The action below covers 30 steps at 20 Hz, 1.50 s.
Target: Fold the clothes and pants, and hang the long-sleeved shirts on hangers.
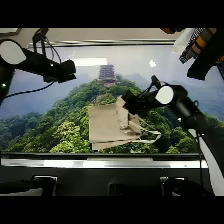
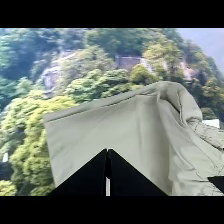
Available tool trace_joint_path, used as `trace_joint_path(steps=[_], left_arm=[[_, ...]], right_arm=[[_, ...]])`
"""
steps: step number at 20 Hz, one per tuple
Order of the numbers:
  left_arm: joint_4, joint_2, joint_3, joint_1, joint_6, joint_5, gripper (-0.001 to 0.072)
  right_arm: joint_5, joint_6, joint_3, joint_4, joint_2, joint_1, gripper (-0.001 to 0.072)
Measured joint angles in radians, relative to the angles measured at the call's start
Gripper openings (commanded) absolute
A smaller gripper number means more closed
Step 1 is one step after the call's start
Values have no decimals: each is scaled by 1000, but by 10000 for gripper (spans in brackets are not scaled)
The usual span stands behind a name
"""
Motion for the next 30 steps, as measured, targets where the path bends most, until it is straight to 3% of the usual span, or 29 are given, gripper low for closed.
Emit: trace_joint_path(steps=[5, 7, 12, 13, 14, 15, 23, 25, 30], left_arm=[[21, 14, 0, 49, 19, -45, 13], [24, 16, 0, 63, 23, -51, 13], [27, 17, 0, 95, 25, -58, 13], [29, 17, 0, 100, 25, -58, 13], [29, 17, 0, 106, 25, -58, 13], [29, 17, 0, 109, 25, -58, 13], [26, 18, 0, 145, 25, -51, 13], [24, 18, 0, 155, 25, -50, 13], [21, 18, 0, 180, 25, -51, 13]], right_arm=[[-162, 28, 0, 71, -77, 116, 42], [-207, 28, 0, 82, -105, 161, 91], [-255, 15, 0, 93, -187, 250, 97], [-258, 8, 0, 95, -202, 265, 180], [-264, -4, 0, 97, -215, 279, 355], [-266, -14, 0, 99, -225, 290, 467], [-272, -76, 1, 108, -152, 242, 502], [-201, -123, 2, 108, -79, 130, 599], [31, -335, 2, 130, -11, -236, 659]])
